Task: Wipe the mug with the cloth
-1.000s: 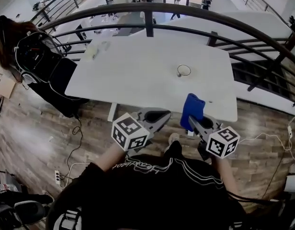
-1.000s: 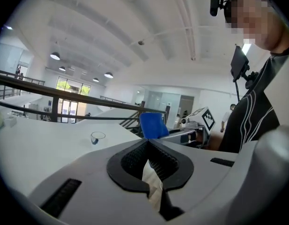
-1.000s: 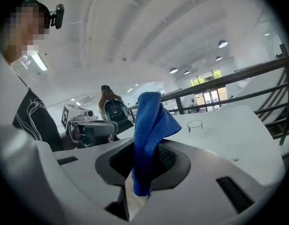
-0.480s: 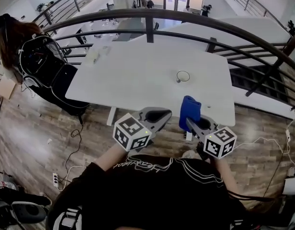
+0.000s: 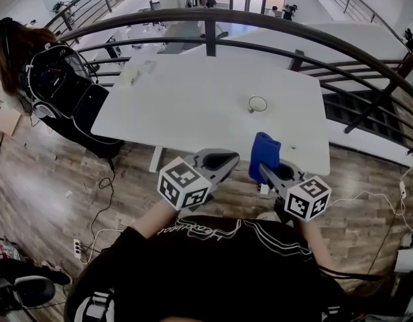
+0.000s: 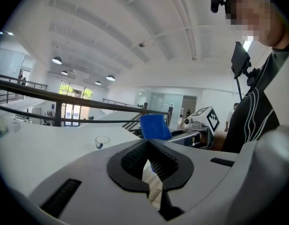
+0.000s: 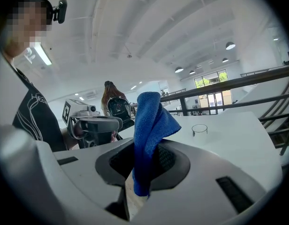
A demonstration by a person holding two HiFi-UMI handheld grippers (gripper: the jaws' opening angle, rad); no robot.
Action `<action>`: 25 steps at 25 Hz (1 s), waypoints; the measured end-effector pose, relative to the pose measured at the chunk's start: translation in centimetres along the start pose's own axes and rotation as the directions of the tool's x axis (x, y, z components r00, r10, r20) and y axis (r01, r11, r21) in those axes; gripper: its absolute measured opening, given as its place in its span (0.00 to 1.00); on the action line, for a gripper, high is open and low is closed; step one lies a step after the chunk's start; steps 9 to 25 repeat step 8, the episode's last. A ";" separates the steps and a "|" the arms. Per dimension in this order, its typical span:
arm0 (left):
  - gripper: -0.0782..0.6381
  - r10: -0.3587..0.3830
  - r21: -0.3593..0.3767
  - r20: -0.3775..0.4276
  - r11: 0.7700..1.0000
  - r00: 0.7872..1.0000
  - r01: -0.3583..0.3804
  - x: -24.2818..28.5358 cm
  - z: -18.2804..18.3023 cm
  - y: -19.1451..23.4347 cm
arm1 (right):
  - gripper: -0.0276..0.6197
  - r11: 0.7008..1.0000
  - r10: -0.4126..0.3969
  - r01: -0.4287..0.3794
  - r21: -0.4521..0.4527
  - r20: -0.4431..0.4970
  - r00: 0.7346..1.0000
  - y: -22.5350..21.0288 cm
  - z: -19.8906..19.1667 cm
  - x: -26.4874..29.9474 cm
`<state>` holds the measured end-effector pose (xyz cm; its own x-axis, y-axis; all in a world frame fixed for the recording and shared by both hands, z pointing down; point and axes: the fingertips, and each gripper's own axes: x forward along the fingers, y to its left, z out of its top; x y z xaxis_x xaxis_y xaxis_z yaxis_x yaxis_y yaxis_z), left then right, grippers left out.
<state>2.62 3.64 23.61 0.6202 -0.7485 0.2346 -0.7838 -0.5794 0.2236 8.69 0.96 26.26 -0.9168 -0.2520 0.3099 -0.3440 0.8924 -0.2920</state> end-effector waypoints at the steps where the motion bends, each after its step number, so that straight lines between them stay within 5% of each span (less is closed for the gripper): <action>1: 0.12 0.001 -0.002 -0.001 1.000 1.000 -0.001 -0.1 -0.1 0.0 | 0.14 1.000 0.002 -0.002 0.003 0.002 1.000 0.0 0.0 0.0; 25: 0.12 -0.006 -0.002 -0.009 1.000 1.000 0.006 -0.3 -0.9 -0.5 | 0.14 1.000 -0.005 0.005 0.023 0.006 1.000 0.4 -0.9 -0.3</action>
